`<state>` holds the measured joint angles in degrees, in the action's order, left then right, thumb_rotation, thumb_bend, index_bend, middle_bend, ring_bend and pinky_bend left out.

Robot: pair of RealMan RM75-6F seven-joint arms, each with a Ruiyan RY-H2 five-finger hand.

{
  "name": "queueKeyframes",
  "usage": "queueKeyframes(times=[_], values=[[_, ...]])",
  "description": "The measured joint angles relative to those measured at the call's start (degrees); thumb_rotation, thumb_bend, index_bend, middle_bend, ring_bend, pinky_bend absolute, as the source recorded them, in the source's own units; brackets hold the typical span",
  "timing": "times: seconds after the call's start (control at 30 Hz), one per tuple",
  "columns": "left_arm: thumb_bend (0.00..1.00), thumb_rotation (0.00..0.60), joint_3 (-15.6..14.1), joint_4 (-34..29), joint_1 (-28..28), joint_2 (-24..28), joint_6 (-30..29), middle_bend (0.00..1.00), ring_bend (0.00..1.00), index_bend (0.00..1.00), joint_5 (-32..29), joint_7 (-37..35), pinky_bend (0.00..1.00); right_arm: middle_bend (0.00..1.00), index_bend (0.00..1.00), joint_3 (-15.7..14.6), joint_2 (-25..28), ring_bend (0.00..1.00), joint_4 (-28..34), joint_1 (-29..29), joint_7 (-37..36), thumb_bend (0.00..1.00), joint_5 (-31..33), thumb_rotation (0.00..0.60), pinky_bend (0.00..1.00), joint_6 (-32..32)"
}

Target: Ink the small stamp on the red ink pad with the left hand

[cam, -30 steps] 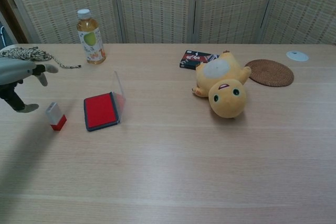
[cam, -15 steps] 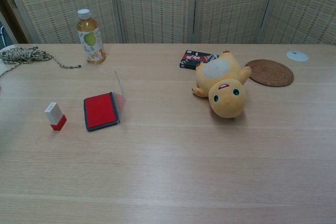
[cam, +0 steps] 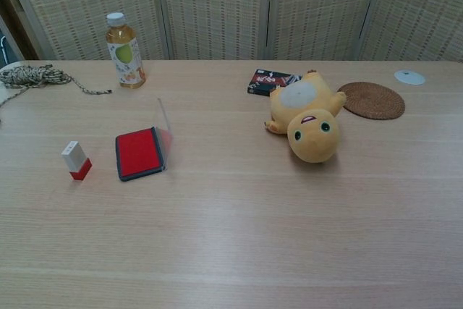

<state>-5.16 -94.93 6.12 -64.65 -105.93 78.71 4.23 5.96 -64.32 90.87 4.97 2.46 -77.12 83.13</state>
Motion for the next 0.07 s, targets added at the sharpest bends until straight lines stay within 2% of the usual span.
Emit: queueKeyframes(times=[0.07], values=[[0.34, 0.600, 0.66, -0.07, -0.06, 0.08, 1.41, 0.00, 0.00, 0.00, -0.31, 0.71, 0.00, 0.00, 0.00, 0.05, 0.17, 0.00, -0.09, -0.03, -0.47, 0.30, -0.07, 0.600, 0.00, -0.10]])
